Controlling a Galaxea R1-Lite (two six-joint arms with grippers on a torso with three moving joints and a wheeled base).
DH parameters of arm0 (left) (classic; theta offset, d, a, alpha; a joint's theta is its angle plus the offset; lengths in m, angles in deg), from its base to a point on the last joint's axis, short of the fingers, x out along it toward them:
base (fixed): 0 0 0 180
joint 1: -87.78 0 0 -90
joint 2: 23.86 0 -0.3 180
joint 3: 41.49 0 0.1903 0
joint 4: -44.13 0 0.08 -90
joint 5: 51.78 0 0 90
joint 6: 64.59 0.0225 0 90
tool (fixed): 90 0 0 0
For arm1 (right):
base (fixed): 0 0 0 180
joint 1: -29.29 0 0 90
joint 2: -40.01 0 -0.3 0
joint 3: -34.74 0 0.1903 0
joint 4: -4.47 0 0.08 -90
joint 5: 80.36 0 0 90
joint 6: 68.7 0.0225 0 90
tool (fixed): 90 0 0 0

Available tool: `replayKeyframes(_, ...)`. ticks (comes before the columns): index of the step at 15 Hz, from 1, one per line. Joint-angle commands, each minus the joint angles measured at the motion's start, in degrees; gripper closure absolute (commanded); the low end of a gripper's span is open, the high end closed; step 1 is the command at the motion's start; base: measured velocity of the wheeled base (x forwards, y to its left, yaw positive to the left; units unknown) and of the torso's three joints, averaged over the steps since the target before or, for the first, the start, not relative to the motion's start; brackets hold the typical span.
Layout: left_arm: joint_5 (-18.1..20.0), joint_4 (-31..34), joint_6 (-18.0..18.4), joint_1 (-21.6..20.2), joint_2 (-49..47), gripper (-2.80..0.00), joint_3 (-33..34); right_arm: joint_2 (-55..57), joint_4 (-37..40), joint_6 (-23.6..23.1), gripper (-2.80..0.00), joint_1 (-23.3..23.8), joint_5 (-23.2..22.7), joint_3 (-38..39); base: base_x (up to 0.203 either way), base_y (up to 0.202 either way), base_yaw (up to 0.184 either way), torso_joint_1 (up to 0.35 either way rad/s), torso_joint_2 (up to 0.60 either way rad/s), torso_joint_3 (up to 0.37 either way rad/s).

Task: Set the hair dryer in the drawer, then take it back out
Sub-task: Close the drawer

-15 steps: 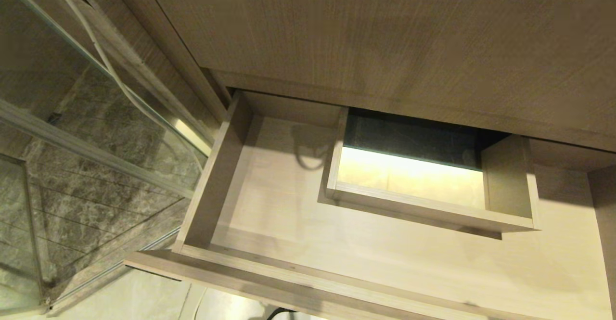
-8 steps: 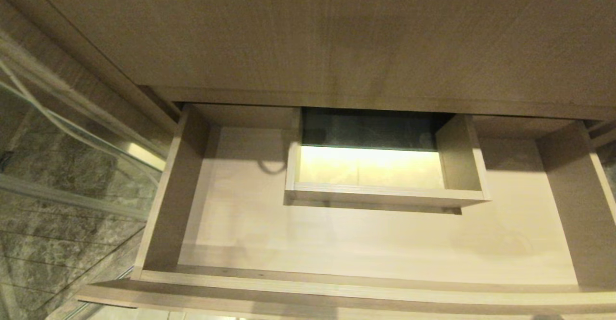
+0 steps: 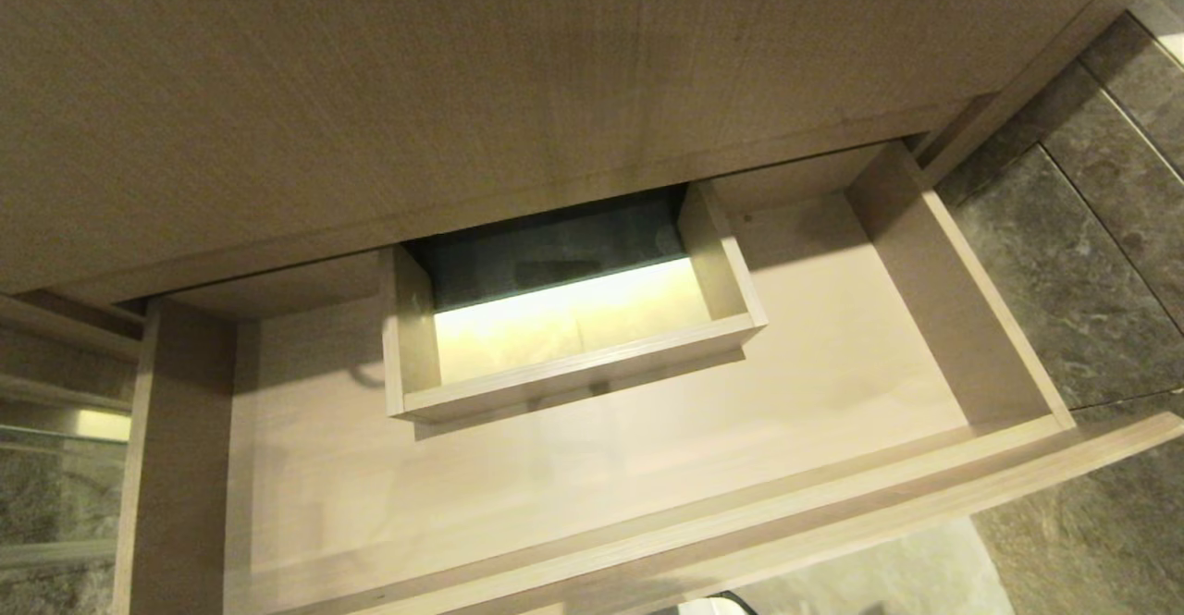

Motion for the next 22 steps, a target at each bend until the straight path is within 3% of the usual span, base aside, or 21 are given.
replayKeyframes(1, -0.02, 0.00, 0.02, -0.01, 0.00, 0.00, 0.09, 2.88, 1.80, -0.09, 0.00, -0.33, 3.50, -1.17, 0.001, 0.004, -0.078, 0.002, 0.00, 0.001)
replayKeyframes(4, -0.02, 0.00, 0.02, -0.01, 0.00, 0.00, 0.09, 8.84, 5.58, 0.22, 0.00, -0.79, 5.55, -1.98, 0.000, 0.000, 0.000, 0.000, 0.00, 0.000)
replayKeyframes(10, -0.02, 0.00, 0.02, -0.01, 0.00, 0.00, 0.09, 19.67, 6.06, 0.37, 0.00, -0.86, 5.72, -2.76, 0.000, 0.000, 0.000, 0.000, 0.00, 0.000)
replayKeyframes(17, -0.02, 0.00, 0.02, -0.01, 0.00, 0.00, 0.09, 40.19, -1.36, 0.04, 0.00, -0.67, 6.24, -5.77, 0.000, 0.000, 0.000, 0.000, 0.00, 0.000)
replayKeyframes(22, -0.02, 0.00, 0.02, -0.01, 0.00, 0.00, 0.09, 50.60, -6.97, -0.18, 0.00, -0.62, 6.90, -11.93, 0.000, 0.000, 0.000, 0.000, 0.00, 0.000)
